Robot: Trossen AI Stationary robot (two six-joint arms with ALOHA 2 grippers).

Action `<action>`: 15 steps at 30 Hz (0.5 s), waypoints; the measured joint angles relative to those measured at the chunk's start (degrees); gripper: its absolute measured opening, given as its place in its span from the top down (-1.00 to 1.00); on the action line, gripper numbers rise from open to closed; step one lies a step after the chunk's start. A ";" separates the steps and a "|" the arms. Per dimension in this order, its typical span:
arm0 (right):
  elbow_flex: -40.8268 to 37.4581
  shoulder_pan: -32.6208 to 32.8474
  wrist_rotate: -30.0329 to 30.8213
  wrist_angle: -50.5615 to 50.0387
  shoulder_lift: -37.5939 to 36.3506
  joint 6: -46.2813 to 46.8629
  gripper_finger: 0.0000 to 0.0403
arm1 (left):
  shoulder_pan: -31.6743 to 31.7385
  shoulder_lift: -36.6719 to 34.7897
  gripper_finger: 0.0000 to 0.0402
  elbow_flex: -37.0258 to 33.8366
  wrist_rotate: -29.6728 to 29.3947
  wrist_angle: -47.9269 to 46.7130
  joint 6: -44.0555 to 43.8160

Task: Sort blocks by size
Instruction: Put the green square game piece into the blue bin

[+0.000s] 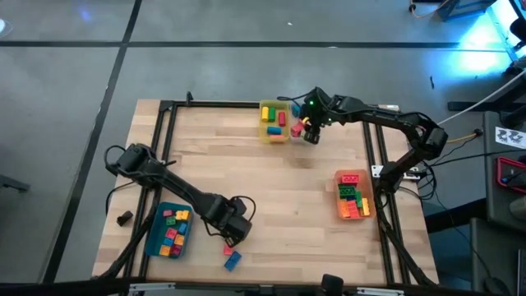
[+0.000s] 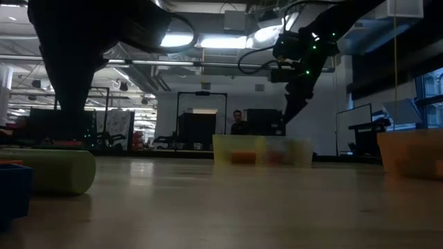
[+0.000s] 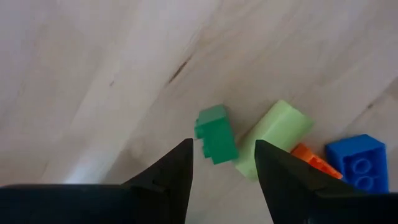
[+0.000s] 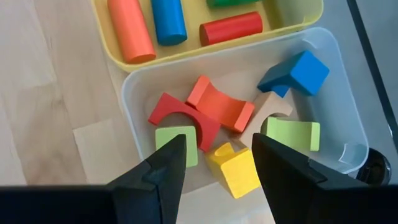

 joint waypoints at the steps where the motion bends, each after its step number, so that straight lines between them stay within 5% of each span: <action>1: 0.00 0.00 0.00 -0.34 0.00 -0.02 0.08 | -0.14 0.34 0.23 0.02 -0.10 0.49 0.15; 15: 0.00 0.00 0.00 -1.95 0.00 -0.02 0.08 | -0.34 5.62 0.23 0.00 -0.42 1.28 -0.32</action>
